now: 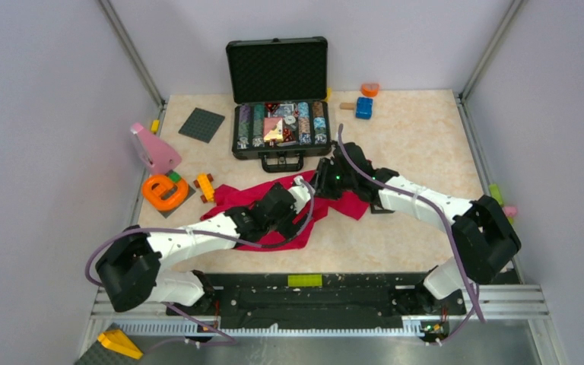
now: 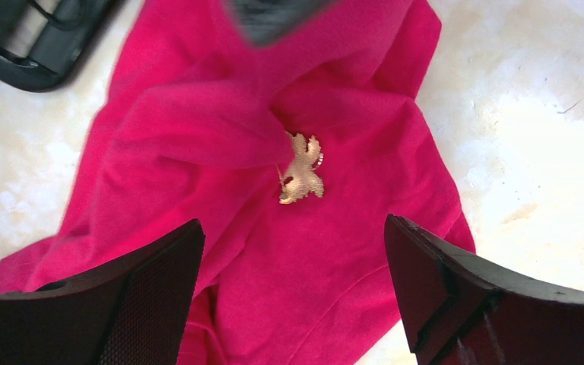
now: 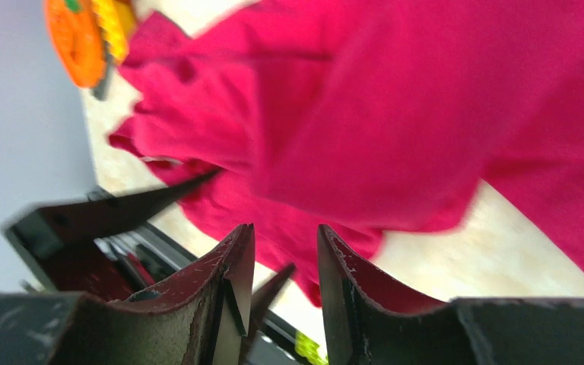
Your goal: Remove the brooch from the garment
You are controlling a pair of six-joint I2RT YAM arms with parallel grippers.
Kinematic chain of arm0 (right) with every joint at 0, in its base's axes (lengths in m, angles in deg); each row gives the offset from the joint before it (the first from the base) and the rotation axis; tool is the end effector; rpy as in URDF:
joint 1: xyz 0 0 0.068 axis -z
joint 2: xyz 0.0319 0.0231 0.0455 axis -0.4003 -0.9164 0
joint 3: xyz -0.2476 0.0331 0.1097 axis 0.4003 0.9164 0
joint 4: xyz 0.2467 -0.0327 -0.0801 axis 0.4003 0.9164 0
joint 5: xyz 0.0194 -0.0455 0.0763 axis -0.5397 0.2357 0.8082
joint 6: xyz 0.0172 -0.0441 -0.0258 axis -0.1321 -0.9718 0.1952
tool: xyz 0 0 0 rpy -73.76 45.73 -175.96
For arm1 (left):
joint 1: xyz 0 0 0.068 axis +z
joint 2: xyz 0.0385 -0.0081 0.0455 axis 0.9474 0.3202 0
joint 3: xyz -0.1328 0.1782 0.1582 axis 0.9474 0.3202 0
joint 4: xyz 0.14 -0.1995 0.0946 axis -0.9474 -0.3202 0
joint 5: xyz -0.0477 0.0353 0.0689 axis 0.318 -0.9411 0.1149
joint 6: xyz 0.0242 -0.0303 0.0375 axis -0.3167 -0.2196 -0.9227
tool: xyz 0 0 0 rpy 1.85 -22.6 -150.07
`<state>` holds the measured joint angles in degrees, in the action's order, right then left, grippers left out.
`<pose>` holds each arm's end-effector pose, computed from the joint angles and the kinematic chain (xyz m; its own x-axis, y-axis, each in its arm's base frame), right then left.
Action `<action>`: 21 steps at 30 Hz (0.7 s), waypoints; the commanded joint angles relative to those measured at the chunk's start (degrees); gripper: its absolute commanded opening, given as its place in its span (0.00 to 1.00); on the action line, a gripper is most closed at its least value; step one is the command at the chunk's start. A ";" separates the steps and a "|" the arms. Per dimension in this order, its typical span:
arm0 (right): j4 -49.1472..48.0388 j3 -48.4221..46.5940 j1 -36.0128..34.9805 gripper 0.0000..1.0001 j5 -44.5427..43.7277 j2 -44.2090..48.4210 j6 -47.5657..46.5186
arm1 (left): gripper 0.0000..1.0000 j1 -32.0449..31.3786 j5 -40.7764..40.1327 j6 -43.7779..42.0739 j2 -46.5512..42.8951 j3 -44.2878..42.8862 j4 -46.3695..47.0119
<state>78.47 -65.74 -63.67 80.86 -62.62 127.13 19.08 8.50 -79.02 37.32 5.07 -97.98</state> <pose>0.2519 0.2202 0.2412 -0.8763 0.2410 -0.4172 -0.1111 0.7414 0.6618 0.1674 -0.2027 0.2044 -0.4010 0.5710 -0.7164 0.6822 0.7081 0.1825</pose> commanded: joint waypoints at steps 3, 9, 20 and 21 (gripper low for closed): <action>-7.23 12.82 5.29 0.38 0.84 11.72 -1.62 | 0.94 0.45 -1.11 -1.56 7.41 -4.98 -1.03; -6.23 15.77 6.14 0.38 -0.52 15.94 -2.41 | 0.88 1.39 -0.55 -1.79 15.16 -9.74 -3.49; -5.26 17.50 6.41 0.36 -3.06 19.54 -2.23 | 0.31 6.93 2.58 1.74 24.22 -20.75 -17.14; -5.34 17.69 6.41 0.36 -3.13 19.85 -2.31 | 0.26 7.29 2.60 2.57 24.31 -21.55 -18.12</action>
<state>74.32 -48.65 -57.57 79.33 -45.44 125.60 24.28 9.88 -77.92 61.36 -13.34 -110.09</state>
